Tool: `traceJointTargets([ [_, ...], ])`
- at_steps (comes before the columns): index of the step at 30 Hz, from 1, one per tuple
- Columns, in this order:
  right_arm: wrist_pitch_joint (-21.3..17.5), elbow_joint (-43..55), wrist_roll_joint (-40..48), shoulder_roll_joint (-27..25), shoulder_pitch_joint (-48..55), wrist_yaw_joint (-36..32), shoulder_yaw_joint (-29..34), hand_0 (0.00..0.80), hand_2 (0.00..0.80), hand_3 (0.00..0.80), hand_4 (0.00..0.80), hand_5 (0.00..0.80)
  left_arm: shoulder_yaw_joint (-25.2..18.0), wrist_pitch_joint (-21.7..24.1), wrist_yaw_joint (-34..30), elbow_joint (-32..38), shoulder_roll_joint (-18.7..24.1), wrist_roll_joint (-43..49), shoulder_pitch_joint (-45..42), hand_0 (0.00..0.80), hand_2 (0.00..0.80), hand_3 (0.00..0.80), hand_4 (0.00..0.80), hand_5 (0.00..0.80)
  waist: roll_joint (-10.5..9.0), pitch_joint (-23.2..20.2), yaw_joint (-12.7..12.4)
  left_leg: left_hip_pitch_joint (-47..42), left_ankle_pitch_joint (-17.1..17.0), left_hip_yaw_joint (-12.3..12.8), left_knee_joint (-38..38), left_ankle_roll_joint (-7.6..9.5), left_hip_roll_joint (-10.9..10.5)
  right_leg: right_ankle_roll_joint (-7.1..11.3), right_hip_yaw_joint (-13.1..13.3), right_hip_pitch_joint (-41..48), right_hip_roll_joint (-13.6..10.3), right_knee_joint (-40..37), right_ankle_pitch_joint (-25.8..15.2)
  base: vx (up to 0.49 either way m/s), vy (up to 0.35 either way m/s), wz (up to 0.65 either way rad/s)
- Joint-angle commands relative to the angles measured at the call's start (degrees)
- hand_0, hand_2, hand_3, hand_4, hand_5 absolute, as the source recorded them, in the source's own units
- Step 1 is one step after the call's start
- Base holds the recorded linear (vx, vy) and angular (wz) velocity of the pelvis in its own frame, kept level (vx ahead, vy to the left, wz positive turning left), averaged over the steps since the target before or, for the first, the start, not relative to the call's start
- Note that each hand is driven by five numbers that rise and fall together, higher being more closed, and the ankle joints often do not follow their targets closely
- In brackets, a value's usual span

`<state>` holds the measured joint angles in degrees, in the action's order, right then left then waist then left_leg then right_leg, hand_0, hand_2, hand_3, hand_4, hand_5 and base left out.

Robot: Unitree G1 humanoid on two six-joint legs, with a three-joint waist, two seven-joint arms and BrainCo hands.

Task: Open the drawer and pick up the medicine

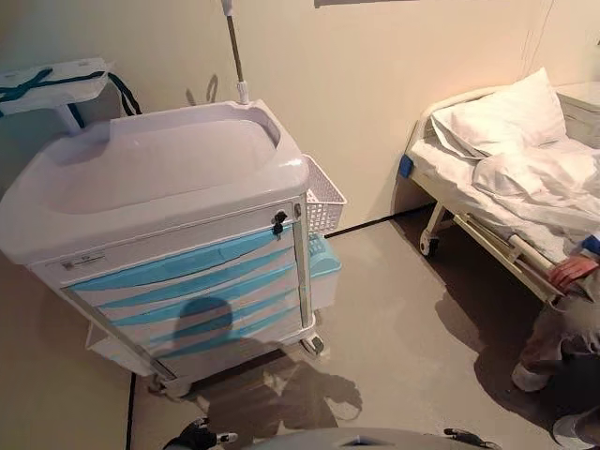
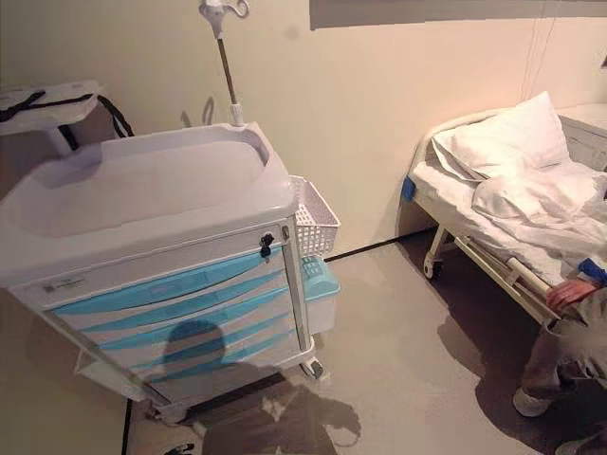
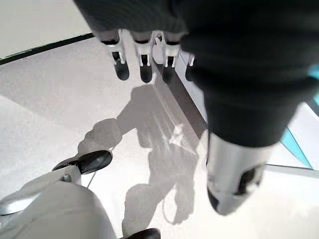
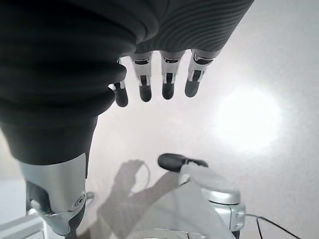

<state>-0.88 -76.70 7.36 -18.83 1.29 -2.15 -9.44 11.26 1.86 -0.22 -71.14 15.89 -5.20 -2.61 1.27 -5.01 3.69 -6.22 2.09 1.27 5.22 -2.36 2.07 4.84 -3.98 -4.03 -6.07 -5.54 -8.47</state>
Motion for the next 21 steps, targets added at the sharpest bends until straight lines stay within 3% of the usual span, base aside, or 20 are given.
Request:
traceJointTargets([
  [1,-0.8,-3.1,-0.6,0.9,-3.8,-0.3,-1.2,0.000,0.000,0.000,0.000,0.000,-1.3,0.7,0.0,-3.6,0.5,3.0,3.8,0.000,0.000,0.000,0.000,0.000,-2.41,1.2,1.2,3.8,-1.2,-2.5,-0.3,0.77,-1.7,3.18,-1.3,5.4,0.4,0.6,5.5,0.000,0.000,0.00],
  [21,-0.9,-2.9,-0.6,0.8,-3.9,-0.3,-1.2,0.000,0.000,0.000,0.000,0.000,-1.3,0.8,-0.2,-3.1,0.6,2.4,3.9,0.000,0.000,0.000,0.000,0.000,-2.54,1.0,1.2,3.5,-1.0,-2.4,-0.4,0.79,-1.7,3.17,-1.2,5.6,0.5,0.6,5.5,0.000,0.000,0.00],
])
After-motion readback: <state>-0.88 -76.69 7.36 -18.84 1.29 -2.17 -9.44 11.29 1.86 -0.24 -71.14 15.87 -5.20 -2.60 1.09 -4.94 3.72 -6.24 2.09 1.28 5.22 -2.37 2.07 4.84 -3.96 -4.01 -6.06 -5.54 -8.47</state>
